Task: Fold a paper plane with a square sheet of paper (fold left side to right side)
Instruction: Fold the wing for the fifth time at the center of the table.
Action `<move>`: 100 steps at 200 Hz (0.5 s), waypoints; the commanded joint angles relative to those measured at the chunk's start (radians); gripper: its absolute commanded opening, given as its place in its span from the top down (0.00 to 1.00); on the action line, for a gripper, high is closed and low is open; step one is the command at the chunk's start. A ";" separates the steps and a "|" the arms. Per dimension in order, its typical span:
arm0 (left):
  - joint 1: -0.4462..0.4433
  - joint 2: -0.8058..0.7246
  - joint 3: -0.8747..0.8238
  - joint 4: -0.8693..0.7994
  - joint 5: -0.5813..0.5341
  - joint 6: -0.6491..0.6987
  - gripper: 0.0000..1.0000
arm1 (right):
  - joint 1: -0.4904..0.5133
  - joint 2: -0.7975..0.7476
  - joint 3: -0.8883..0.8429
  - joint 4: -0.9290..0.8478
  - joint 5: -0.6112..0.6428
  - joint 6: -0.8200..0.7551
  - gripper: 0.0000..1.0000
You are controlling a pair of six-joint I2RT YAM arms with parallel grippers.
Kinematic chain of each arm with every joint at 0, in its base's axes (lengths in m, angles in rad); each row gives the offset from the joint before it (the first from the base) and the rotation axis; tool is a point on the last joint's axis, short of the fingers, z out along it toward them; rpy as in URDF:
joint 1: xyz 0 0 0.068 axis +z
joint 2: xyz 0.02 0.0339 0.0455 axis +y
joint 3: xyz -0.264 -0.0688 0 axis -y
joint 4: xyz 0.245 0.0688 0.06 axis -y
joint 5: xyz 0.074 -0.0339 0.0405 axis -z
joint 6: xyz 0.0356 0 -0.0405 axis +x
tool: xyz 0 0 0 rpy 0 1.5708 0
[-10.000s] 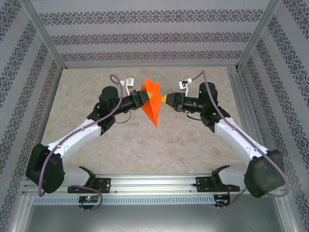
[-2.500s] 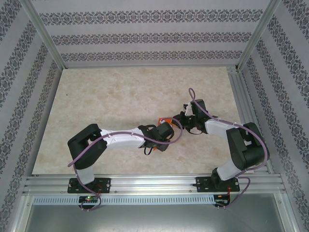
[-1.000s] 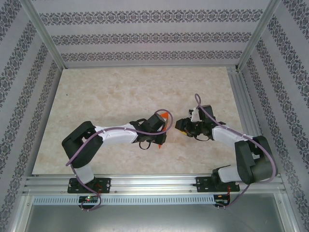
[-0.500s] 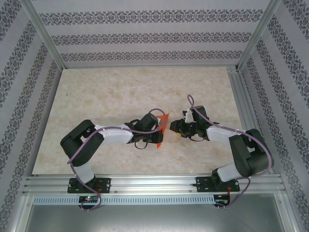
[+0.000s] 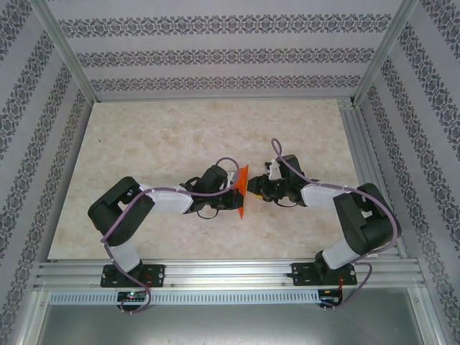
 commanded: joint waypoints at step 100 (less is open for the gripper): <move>0.037 0.058 -0.052 0.200 0.067 -0.108 1.00 | 0.041 0.142 0.069 0.077 0.014 0.021 0.65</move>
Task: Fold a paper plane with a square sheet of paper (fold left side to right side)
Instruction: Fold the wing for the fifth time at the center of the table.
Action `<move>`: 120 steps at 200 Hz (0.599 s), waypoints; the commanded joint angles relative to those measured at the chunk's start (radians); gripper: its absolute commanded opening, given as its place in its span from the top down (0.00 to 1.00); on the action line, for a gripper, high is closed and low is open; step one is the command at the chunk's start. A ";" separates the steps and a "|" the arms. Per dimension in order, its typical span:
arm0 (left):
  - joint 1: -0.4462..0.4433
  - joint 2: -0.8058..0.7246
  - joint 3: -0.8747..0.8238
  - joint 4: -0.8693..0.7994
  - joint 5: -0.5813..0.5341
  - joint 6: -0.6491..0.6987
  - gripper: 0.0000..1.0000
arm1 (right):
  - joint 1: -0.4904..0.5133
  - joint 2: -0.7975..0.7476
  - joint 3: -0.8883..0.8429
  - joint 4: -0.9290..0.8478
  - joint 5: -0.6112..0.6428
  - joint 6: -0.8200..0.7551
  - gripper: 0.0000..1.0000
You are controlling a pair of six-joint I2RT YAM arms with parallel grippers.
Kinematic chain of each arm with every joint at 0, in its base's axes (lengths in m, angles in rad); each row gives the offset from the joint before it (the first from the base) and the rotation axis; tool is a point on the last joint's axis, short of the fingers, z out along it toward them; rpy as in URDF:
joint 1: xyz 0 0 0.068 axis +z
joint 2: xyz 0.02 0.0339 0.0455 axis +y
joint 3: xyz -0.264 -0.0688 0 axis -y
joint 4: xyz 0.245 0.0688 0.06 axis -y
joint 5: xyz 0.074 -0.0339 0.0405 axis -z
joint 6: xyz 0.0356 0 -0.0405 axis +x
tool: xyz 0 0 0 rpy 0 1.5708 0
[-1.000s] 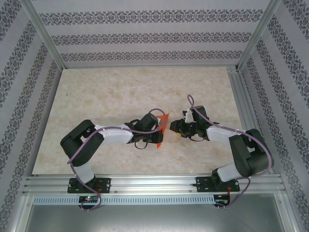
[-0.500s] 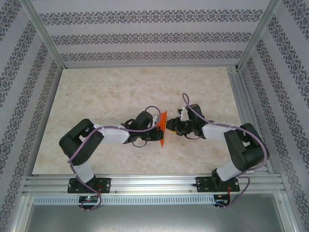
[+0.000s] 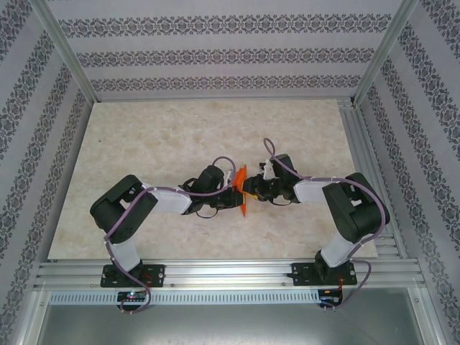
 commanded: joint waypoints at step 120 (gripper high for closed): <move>0.016 -0.068 -0.050 0.038 0.008 -0.003 0.70 | 0.016 0.076 0.028 0.041 0.018 -0.003 0.67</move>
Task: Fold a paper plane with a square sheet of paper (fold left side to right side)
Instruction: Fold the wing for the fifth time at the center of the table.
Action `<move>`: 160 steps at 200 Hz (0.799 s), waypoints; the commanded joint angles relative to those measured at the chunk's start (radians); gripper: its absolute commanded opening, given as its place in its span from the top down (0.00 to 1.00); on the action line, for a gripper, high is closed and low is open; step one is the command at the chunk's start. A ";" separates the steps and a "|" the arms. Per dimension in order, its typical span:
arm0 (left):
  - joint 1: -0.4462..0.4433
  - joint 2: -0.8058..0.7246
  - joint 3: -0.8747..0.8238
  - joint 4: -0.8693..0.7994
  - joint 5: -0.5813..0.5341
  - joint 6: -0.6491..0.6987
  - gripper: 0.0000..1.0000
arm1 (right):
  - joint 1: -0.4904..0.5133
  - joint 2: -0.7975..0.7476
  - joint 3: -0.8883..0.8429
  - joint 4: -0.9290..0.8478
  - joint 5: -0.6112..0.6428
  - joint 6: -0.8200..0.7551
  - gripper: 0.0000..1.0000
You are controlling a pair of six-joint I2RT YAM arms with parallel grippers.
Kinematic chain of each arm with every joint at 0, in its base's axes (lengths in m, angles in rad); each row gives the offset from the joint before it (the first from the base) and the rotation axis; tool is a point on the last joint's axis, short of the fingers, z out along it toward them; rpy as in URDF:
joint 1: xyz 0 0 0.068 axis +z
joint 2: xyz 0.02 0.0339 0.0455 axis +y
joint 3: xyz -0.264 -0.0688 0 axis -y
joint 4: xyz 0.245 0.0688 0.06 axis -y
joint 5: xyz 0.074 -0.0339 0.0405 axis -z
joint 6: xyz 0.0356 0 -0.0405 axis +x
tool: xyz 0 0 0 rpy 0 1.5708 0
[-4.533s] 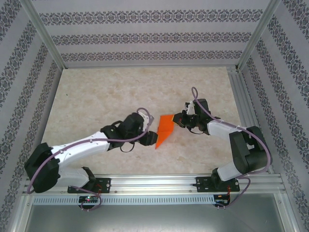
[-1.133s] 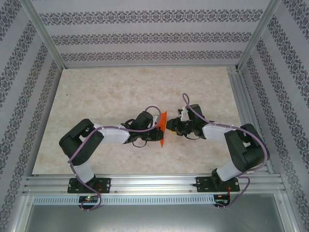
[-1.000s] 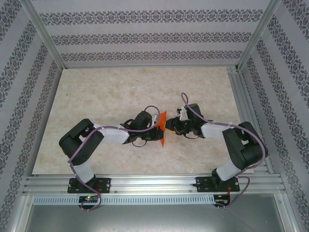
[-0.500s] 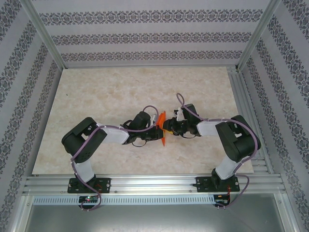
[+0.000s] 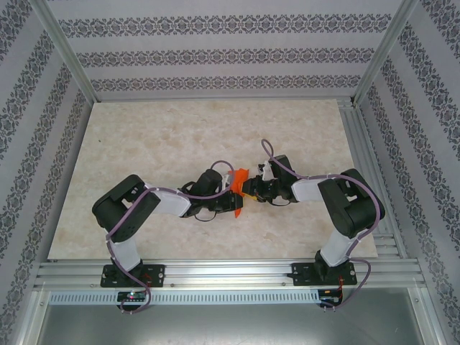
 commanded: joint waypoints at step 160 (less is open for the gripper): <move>0.180 0.060 0.182 -0.145 0.092 0.090 0.70 | 0.013 0.027 0.024 0.017 0.009 -0.008 0.67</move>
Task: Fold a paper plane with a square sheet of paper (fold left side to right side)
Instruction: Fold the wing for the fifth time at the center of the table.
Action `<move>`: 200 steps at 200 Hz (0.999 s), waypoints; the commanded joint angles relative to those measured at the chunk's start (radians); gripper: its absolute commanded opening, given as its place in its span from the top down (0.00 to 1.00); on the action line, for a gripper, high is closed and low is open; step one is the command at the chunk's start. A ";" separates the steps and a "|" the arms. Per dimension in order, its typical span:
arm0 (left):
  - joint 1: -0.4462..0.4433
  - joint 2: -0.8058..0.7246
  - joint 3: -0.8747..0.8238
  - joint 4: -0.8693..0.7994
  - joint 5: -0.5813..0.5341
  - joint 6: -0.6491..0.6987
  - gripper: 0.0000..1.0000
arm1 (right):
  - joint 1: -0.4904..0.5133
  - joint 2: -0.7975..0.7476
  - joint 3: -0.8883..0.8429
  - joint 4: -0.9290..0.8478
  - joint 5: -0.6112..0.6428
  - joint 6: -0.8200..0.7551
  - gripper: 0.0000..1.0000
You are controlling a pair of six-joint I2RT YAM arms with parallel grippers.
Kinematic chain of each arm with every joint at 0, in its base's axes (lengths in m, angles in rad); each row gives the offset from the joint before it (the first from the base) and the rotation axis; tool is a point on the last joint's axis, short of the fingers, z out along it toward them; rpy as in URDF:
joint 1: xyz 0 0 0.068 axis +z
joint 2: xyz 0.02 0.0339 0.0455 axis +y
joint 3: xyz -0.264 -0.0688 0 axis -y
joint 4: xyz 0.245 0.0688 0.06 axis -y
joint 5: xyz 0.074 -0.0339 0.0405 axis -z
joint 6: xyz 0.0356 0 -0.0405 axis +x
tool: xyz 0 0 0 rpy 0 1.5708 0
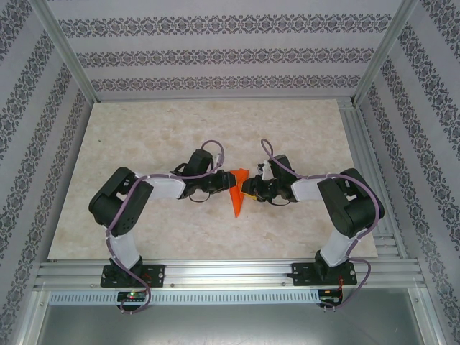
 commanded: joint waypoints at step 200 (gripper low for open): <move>0.009 0.113 0.095 0.036 0.075 0.037 0.79 | 0.015 0.039 0.033 0.005 -0.002 -0.013 0.67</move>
